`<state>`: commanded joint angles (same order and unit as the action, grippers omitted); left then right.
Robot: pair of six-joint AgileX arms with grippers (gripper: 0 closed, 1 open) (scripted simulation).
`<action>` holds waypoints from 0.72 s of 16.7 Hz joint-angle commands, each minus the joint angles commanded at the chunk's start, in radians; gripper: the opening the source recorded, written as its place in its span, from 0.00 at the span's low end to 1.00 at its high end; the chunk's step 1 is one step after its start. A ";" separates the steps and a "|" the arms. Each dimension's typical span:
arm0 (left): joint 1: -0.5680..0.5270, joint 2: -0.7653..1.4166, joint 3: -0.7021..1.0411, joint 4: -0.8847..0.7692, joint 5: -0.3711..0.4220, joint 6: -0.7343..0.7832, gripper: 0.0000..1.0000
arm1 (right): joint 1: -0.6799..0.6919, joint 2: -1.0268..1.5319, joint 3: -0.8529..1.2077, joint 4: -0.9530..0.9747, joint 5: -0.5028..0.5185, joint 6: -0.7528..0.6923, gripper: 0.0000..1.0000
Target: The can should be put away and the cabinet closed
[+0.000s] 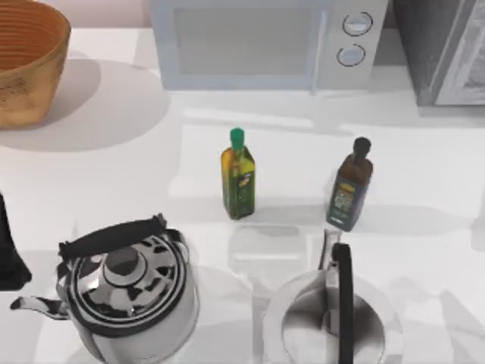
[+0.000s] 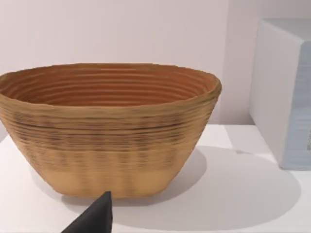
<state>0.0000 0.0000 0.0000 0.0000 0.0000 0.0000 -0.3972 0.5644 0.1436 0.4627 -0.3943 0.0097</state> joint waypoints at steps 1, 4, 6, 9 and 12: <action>0.000 0.000 0.000 0.000 0.000 0.000 1.00 | -0.060 0.095 0.021 0.070 -0.060 0.002 1.00; 0.000 0.000 0.000 0.000 0.000 0.000 1.00 | -0.241 0.384 0.086 0.281 -0.238 0.006 1.00; 0.000 0.000 0.000 0.000 0.000 0.000 1.00 | -0.354 0.564 0.129 0.415 -0.349 0.008 1.00; 0.000 0.000 0.000 0.000 0.000 0.000 1.00 | -0.498 0.789 0.183 0.585 -0.488 0.011 1.00; 0.000 0.000 0.000 0.000 0.000 0.000 1.00 | -0.593 0.936 0.215 0.697 -0.583 0.012 1.00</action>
<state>0.0000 0.0000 0.0000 0.0000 0.0000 0.0000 -0.9905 1.5001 0.3591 1.1601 -0.9770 0.0215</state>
